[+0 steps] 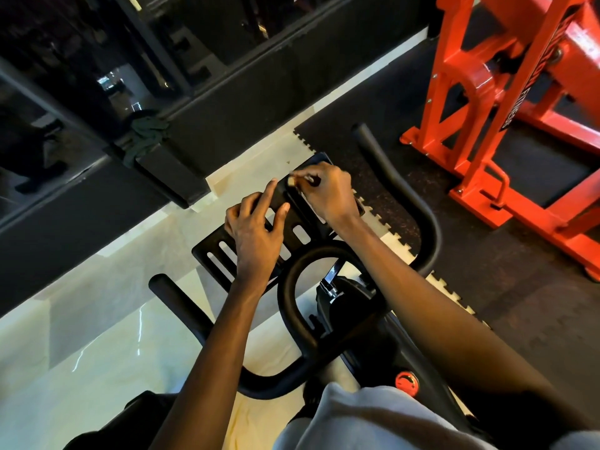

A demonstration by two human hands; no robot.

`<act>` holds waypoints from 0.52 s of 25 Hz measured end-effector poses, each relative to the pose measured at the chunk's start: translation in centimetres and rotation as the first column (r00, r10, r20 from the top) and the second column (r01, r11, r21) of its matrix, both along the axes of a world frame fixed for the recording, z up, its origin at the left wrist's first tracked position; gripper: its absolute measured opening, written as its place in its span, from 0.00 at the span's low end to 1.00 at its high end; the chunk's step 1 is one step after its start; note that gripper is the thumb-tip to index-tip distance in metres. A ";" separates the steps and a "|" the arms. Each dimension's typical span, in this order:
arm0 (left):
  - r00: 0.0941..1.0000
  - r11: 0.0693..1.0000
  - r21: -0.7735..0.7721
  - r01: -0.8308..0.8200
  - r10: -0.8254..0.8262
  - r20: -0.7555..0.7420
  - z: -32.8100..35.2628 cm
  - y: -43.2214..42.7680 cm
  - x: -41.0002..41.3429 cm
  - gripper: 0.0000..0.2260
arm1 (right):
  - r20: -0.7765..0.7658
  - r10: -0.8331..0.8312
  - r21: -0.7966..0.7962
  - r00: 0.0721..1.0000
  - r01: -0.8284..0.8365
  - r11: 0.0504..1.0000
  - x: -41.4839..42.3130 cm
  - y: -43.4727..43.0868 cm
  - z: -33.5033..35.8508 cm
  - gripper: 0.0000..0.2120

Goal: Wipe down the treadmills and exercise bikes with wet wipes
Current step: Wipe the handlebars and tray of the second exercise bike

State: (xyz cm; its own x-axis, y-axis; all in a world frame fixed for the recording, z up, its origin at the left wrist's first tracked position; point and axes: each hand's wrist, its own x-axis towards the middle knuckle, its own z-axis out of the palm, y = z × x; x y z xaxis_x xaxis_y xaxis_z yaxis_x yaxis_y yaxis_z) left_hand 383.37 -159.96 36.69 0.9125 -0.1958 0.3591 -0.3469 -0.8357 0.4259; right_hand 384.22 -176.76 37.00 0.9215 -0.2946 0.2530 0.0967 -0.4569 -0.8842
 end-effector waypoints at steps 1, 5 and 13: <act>1.000 1.000 0.000 -0.002 0.002 0.006 -0.1 0.0 0.1 0.22 | 0.001 -0.021 -0.011 1.000 0.021 1.000 0.2 0.2 0.1 0.10; 1.000 1.000 -0.008 -0.010 0.010 0.021 -0.2 -0.1 0.1 0.21 | 0.038 0.090 -0.022 0.995 -0.089 0.996 -0.8 0.3 0.3 0.09; 1.000 1.000 0.006 -0.026 0.026 0.004 -0.1 -0.1 0.0 0.22 | 0.061 0.012 -0.261 0.998 0.004 0.965 0.6 -0.2 0.7 0.10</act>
State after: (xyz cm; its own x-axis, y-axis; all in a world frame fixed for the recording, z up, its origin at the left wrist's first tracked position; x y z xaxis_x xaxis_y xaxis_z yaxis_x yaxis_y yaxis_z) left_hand 383.37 -160.09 36.62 0.9160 -0.1740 0.3614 -0.3264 -0.8471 0.4195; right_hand 384.82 -176.94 37.66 0.9030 -0.2071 0.3764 0.1493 -0.6703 -0.7269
